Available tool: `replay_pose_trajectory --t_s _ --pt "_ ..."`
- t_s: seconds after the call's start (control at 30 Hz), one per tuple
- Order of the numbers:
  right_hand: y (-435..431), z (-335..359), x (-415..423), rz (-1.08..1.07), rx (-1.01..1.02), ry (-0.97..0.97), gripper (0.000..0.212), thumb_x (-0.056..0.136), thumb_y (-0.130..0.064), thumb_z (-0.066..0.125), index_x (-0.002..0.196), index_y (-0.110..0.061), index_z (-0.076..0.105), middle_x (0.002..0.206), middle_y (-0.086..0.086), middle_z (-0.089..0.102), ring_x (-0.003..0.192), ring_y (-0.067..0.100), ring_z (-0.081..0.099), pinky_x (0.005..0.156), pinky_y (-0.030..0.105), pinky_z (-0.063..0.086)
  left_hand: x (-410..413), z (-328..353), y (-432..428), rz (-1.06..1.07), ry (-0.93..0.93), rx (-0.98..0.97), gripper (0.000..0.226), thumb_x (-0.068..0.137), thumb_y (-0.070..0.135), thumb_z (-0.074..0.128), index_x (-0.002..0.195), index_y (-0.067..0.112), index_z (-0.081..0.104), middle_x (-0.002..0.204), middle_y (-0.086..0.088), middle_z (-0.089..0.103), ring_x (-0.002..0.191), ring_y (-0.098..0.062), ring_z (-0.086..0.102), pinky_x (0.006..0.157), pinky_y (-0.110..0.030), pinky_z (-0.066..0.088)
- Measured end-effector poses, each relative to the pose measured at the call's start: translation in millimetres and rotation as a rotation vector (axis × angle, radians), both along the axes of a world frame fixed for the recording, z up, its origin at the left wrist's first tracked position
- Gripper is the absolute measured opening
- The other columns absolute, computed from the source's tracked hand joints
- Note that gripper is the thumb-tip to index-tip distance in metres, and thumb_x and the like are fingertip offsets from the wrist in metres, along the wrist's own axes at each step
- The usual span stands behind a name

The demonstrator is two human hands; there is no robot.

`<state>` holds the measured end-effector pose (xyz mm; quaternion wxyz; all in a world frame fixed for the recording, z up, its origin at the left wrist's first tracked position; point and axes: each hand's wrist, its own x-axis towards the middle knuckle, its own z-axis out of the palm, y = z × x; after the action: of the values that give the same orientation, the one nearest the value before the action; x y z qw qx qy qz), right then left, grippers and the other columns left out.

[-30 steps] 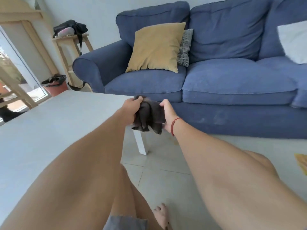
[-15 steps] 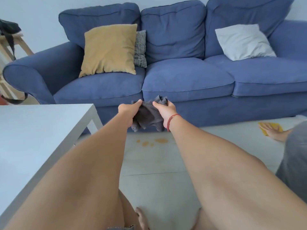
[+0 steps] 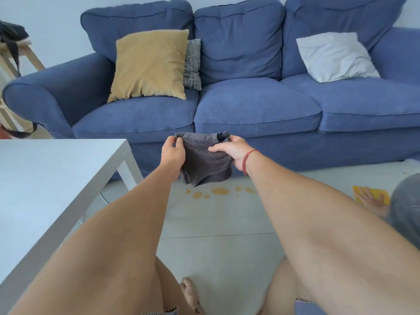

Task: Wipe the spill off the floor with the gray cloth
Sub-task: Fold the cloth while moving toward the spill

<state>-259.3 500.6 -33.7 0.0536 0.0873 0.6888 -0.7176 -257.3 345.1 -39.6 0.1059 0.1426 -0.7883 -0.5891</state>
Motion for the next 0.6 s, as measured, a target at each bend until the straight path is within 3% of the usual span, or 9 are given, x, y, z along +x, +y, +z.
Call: replay_pose_trajectory --t_s 0.07,0.13,0.2,0.27,0.4,0.53,0.6 --pt "3.3 2.2 -1.9 -0.002 -0.039 -0.033 0.033 0.059 -0.005 0.082 0.088 -0.014 0.071 0.095 0.012 0.073 0.09 0.027 0.069 0.091 0.042 0.055 -3.1 2.8 -1.0 -0.024 -0.01 0.033 0.019 0.099 0.03 0.037 0.093 0.019 0.051 0.077 0.007 0.046 0.088 -0.019 0.046 0.09 -0.039 0.048" --pt "3.0 2.1 -4.4 -0.016 -0.03 -0.028 0.041 0.06 -0.007 0.08 0.1 -0.01 0.071 0.093 0.009 0.073 0.087 0.025 0.068 0.081 0.033 0.057 -3.0 5.2 1.8 -0.018 0.012 0.07 0.019 0.099 0.031 0.036 0.093 0.02 0.051 0.079 0.008 0.048 0.09 -0.019 0.049 0.097 -0.045 0.049" --pt "3.0 4.8 -4.3 -0.032 0.056 0.041 0.036 0.066 -0.006 0.078 0.101 -0.008 0.07 0.093 0.006 0.072 0.082 0.019 0.065 0.07 0.022 0.051 -1.6 8.7 4.6 -0.003 0.048 0.066 0.019 0.1 0.029 0.035 0.093 0.017 0.049 0.078 0.007 0.047 0.086 -0.02 0.046 0.089 -0.038 0.048" --pt "3.6 8.9 -5.2 -0.058 0.139 0.165 0.031 0.068 -0.005 0.079 0.097 -0.004 0.069 0.093 0.004 0.071 0.08 0.014 0.062 0.076 0.021 0.048 0.4 13.6 3.2 -0.014 0.087 0.016 0.02 0.101 0.028 0.034 0.094 0.016 0.047 0.076 0.006 0.045 0.08 -0.018 0.043 0.077 -0.03 0.037" --pt "-5.5 15.5 -5.2 -0.24 0.15 0.314 0.015 0.079 -0.008 0.071 0.085 -0.014 0.058 0.078 -0.002 0.058 0.068 0.01 0.052 0.062 0.014 0.044 0.6 23.6 6.6 -0.065 0.159 -0.038 0.021 0.102 0.028 0.031 0.094 0.014 0.044 0.073 0.007 0.042 0.075 -0.017 0.041 0.069 -0.03 0.033" --pt "-23.6 2.1 -12.1 -0.32 0.093 0.286 0.017 0.082 -0.017 0.069 0.094 -0.013 0.057 0.091 0.003 0.064 0.084 0.018 0.06 0.081 0.03 0.048 -4.6 27.3 20.0 0.041 0.199 -0.047 0.02 0.102 0.029 0.029 0.093 0.016 0.041 0.076 0.006 0.046 0.083 -0.022 0.045 0.075 -0.031 0.033" --pt "-24.7 -8.1 -19.1 -0.33 0.105 0.264 0.016 0.081 -0.023 0.069 0.09 -0.015 0.059 0.086 0.002 0.066 0.083 0.02 0.061 0.078 0.031 0.05 -12.1 18.7 19.1 0.084 0.176 -0.066 0.023 0.102 0.032 0.028 0.094 0.016 0.042 0.08 0.002 0.05 0.087 -0.026 0.048 0.075 -0.032 0.034"
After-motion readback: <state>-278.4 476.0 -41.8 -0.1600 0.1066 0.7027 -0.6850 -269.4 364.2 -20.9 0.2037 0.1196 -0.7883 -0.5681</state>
